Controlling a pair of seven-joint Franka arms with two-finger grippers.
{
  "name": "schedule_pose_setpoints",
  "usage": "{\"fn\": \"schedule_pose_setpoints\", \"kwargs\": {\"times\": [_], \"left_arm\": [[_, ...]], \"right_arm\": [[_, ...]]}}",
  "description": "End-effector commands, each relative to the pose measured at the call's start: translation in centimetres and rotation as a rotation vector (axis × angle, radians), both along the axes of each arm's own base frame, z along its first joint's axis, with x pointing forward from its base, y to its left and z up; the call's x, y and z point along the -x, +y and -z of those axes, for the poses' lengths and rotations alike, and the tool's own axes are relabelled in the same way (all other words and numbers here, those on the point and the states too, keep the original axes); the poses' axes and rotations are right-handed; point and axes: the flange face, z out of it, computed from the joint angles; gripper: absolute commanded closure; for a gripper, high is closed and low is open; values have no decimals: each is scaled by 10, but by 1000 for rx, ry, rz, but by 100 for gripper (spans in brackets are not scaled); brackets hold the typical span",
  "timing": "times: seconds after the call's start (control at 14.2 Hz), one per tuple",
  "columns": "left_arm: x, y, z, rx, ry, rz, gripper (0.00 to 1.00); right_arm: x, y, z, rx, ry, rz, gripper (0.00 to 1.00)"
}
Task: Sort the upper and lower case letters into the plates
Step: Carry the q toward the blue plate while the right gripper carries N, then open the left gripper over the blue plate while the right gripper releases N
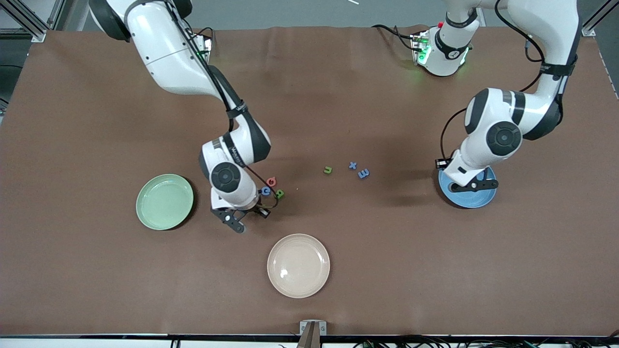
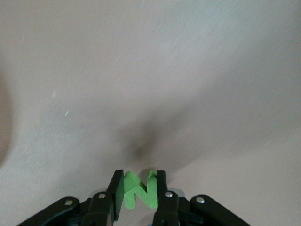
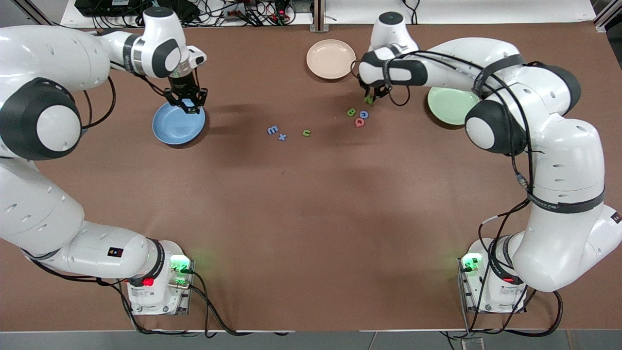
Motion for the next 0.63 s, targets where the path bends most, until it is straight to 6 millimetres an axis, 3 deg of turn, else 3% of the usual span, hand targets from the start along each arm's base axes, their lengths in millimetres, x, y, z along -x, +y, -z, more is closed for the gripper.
{"fn": "schedule_pose_setpoints", "kwargs": {"times": [0.0, 0.28, 0.56], "left_arm": [[12, 31, 12, -1, -26, 47, 84], [23, 75, 39, 0, -55, 99, 84], [24, 93, 65, 10, -56, 149, 84]], "right_arm": [[-5, -63, -42, -16, 36, -79, 100], [9, -173, -61, -41, 57, -203, 100], [34, -256, -32, -53, 32, -288, 100]]}}
